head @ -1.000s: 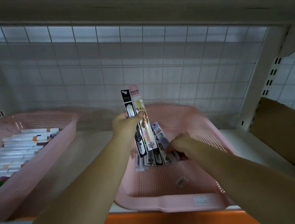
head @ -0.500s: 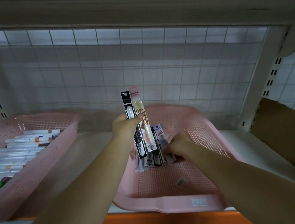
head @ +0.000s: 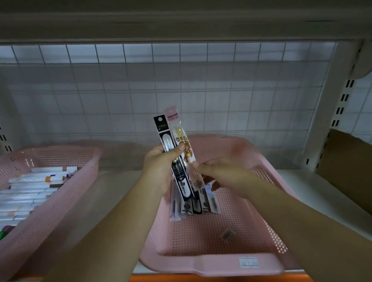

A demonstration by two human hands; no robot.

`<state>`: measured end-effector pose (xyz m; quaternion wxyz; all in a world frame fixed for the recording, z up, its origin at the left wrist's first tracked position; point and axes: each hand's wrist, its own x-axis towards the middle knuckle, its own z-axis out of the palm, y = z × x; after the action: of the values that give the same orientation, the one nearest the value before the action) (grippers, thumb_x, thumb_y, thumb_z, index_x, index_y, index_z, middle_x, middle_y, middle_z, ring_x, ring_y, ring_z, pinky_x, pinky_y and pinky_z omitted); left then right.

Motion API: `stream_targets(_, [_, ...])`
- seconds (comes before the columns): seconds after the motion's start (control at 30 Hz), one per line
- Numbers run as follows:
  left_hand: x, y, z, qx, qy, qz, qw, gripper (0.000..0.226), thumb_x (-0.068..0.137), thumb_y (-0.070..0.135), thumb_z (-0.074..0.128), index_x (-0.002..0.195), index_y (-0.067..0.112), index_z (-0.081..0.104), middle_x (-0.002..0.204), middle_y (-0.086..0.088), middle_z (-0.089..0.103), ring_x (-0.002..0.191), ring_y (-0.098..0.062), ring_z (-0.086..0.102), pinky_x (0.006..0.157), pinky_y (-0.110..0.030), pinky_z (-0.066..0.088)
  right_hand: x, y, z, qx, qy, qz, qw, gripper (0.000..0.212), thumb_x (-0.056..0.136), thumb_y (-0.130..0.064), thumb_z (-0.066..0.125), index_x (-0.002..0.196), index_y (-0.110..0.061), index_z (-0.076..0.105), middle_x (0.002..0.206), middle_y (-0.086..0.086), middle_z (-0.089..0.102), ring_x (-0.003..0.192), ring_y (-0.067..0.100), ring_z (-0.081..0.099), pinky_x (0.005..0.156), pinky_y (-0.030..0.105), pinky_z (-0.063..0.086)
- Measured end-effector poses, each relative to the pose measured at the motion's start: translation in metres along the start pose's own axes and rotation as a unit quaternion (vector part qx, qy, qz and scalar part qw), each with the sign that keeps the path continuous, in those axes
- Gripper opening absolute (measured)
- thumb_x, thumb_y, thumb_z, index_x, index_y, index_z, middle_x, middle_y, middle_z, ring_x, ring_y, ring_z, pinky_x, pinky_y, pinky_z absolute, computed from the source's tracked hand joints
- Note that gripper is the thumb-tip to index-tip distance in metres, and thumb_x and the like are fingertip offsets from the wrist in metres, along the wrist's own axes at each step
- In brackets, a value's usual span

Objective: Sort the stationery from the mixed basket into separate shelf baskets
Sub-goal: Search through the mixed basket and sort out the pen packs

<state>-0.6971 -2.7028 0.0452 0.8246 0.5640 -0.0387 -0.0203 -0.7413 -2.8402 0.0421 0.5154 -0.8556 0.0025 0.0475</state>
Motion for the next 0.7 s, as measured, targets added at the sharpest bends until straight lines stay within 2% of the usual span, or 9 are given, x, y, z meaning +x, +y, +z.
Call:
stream_targets(0.07, [-0.001,0.001,-0.001,-0.018,-0.018,0.006,1.0,0.014,0.081,-0.002,0.063,0.074,0.01,0.06,0.061,0.0,0.068,0.066,-0.018,0.063,0.067,-0.03,0.053,0.0,0.002,0.003,0.017,-0.015,-0.013,1.0,0.032,0.088,-0.036,0.06,0.098,-0.008,0.07,0.091,-0.003,0.069,0.078,0.003,0.059,0.069,0.02,0.043])
stream_targets(0.17, [-0.002,0.001,-0.002,-0.024,-0.038,0.006,0.999,0.011,0.081,-0.001,0.064,0.076,0.009,0.062,0.062,0.001,0.069,0.062,-0.015,0.064,0.062,-0.027,0.052,0.001,0.002,0.007,0.035,-0.016,-0.015,0.999,0.018,0.086,-0.028,0.065,0.087,-0.012,0.072,0.075,-0.008,0.068,0.06,-0.005,0.057,0.063,0.018,0.041])
stream_targets(0.23, [-0.002,0.001,-0.003,-0.026,-0.04,0.006,0.999,0.011,0.081,-0.001,0.064,0.076,0.009,0.062,0.061,0.001,0.068,0.059,-0.014,0.064,0.057,-0.026,0.053,0.001,0.003,0.007,0.045,-0.022,-0.018,0.999,0.013,0.084,-0.026,0.068,0.075,-0.019,0.073,0.066,-0.009,0.065,0.055,0.002,0.052,0.059,0.022,0.038])
stream_targets(0.33, [-0.002,0.001,-0.002,-0.027,-0.051,0.004,0.998,0.007,0.08,0.001,0.064,0.08,0.007,0.062,0.069,-0.004,0.068,0.066,-0.018,0.063,0.064,-0.03,0.053,-0.001,0.001,0.008,0.052,-0.03,-0.019,0.998,0.016,0.082,-0.02,0.069,0.066,-0.019,0.071,0.066,0.0,0.06,0.058,0.012,0.043,0.055,0.024,0.034])
stream_targets(0.47, [-0.002,0.001,-0.001,-0.02,-0.054,-0.001,0.998,0.008,0.08,0.004,0.064,0.088,0.003,0.063,0.077,-0.009,0.066,0.06,-0.016,0.065,0.055,-0.025,0.055,0.0,0.0,0.009,0.05,-0.013,-0.001,0.999,0.013,0.079,-0.015,0.07,0.081,-0.004,0.064,0.073,0.012,0.051,0.053,0.011,0.041,0.049,0.021,0.033])
stream_targets(0.53, [-0.001,-0.002,-0.002,0.0,-0.053,0.014,0.998,0.004,0.081,0.008,0.065,0.085,0.008,0.065,0.076,-0.006,0.068,0.067,-0.018,0.066,0.062,-0.027,0.056,0.003,0.002,0.007,0.065,0.006,0.01,0.998,0.013,0.078,-0.014,0.071,0.072,-0.005,0.062,0.067,0.01,0.053,0.047,0.009,0.042,0.047,0.02,0.033])
stream_targets(0.6, [-0.001,-0.008,-0.002,0.122,-0.058,0.056,0.989,0.006,0.084,0.019,0.065,0.088,0.018,0.068,0.087,-0.002,0.071,0.087,-0.022,0.066,0.082,-0.035,0.053,0.007,0.004,0.001,0.085,0.054,0.04,0.994,0.017,0.078,-0.012,0.07,0.064,-0.009,0.062,0.057,0.003,0.054,0.045,0.01,0.041,0.044,0.021,0.032])
stream_targets(0.63, [-0.001,-0.012,-0.003,0.228,-0.062,0.083,0.968,0.014,0.086,0.025,0.063,0.097,0.019,0.068,0.099,-0.002,0.07,0.096,-0.021,0.064,0.089,-0.035,0.049,0.008,0.007,-0.003,0.091,0.085,0.064,0.99,0.016,0.079,-0.011,0.07,0.066,-0.008,0.061,0.055,0.003,0.051,0.045,0.011,0.038,0.041,0.021,0.031])
stream_targets(0.7, [-0.004,-0.021,-0.002,0.467,-0.095,0.125,0.87,0.029,0.091,0.031,0.057,0.114,0.015,0.064,0.114,0.0,0.064,0.102,-0.016,0.059,0.087,-0.025,0.042,0.01,0.014,-0.012,0.082,0.124,0.131,0.98,0.013,0.081,-0.009,0.066,0.072,-0.006,0.058,0.057,0.004,0.046,0.044,0.011,0.033,0.034,0.019,0.026])
